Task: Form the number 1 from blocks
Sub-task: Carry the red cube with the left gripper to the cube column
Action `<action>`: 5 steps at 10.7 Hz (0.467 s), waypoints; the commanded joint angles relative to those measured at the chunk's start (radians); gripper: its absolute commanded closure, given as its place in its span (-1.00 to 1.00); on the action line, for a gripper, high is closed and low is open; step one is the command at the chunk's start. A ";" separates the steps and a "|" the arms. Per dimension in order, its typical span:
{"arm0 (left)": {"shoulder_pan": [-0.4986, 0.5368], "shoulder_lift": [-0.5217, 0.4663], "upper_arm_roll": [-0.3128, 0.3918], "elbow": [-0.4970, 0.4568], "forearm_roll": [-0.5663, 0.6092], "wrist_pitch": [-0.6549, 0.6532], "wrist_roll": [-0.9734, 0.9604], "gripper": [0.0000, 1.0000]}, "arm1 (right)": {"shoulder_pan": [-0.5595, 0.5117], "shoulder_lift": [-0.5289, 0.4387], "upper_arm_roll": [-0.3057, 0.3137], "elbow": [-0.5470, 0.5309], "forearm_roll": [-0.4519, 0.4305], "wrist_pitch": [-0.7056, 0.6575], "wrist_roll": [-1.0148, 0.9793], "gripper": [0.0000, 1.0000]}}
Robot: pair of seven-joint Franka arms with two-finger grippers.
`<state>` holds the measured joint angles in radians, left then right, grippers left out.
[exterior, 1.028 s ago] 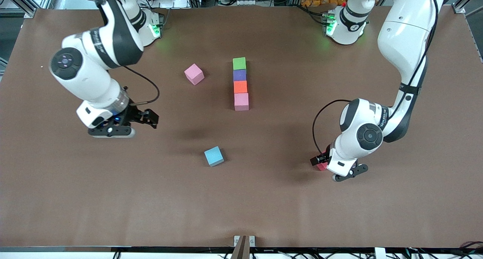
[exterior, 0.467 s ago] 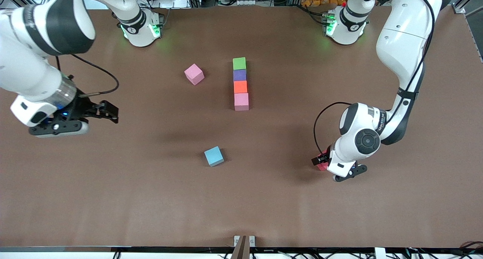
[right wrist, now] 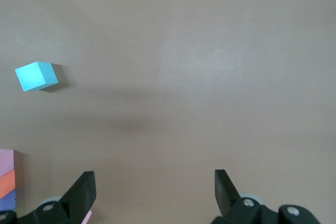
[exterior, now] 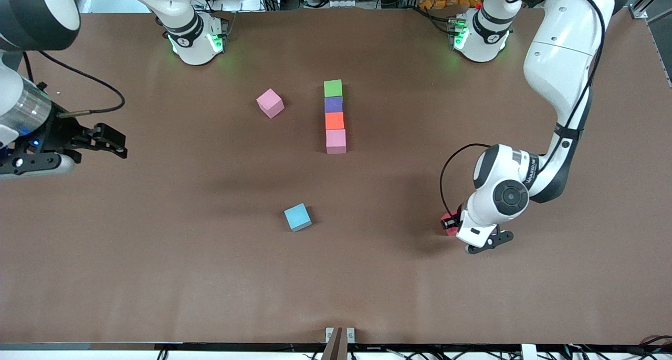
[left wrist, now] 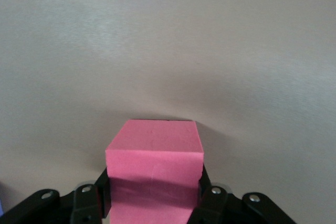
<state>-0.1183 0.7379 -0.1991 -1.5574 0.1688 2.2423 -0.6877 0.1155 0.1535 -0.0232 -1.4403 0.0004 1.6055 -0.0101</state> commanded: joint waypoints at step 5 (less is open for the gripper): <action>-0.222 -0.058 -0.051 -0.012 0.026 -0.015 -0.041 1.00 | -0.031 0.005 0.019 0.037 -0.016 -0.033 -0.007 -1.00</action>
<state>-0.3200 0.7014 -0.2285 -1.5461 0.1707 2.2373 -0.6991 0.1119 0.1542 -0.0186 -1.4222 -0.0047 1.5886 -0.0101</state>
